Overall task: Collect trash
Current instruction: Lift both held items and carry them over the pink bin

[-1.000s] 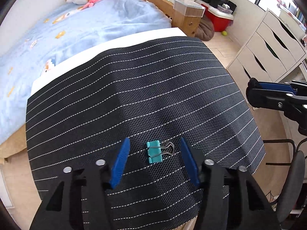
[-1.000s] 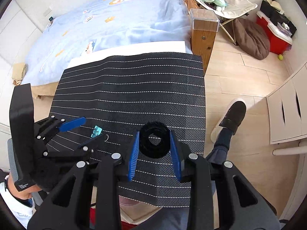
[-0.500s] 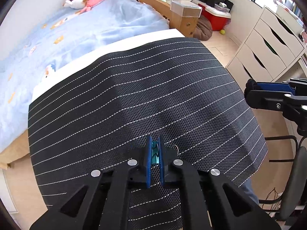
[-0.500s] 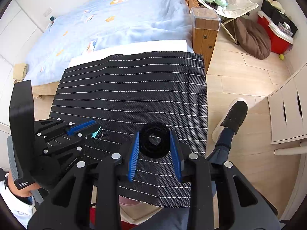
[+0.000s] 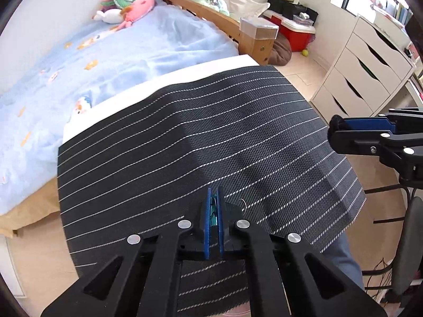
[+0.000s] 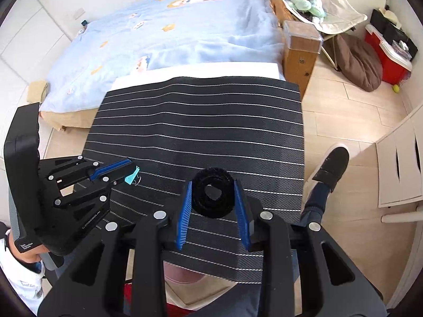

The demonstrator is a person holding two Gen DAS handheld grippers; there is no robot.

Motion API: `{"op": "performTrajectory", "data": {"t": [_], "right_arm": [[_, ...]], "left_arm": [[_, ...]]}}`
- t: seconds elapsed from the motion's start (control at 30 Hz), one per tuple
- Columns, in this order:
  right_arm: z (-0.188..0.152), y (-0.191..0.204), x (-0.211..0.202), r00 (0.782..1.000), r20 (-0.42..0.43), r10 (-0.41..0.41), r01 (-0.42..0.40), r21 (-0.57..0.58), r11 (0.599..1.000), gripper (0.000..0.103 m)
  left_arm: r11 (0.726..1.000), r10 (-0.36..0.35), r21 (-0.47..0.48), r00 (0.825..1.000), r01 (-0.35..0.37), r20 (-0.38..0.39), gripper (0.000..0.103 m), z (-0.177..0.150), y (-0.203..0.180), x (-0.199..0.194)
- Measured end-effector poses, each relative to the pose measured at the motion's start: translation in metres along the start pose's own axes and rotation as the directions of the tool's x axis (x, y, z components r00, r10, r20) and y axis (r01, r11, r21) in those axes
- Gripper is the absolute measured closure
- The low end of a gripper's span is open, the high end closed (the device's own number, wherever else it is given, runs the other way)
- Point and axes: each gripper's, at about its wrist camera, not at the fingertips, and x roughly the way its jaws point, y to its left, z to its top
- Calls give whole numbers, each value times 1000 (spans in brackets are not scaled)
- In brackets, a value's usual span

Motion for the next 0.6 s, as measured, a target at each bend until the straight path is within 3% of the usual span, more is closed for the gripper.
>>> {"op": "performTrajectory", "data": {"t": [0.3, 0.6], "right_arm": [[-24, 39, -26, 997, 77, 11, -2, -118, 993, 72], [-69, 70, -52, 987, 158, 35, 0, -215, 977, 72]], "left_arm": [[1000, -5, 23, 995, 3, 101, 99, -34, 12, -47], [998, 2, 55, 979, -14, 205, 99, -83, 11, -90]]}}
